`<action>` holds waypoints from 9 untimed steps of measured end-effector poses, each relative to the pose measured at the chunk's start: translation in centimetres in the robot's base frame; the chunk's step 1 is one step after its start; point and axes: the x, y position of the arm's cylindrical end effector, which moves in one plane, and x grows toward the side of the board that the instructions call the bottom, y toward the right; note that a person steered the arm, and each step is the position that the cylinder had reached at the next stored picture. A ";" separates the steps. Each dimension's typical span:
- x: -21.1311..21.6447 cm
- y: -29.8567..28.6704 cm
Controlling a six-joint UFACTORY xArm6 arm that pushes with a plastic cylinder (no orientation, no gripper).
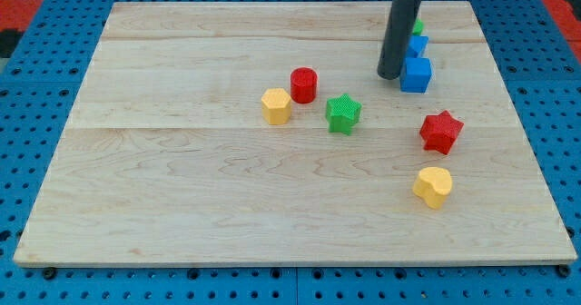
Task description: Push green star to the top of green circle
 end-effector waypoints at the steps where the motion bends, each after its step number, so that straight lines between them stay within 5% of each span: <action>1: 1.3 -3.0; 3: 4.2 -0.3; 6: 14.6 -6.5; 9: 11.4 -8.3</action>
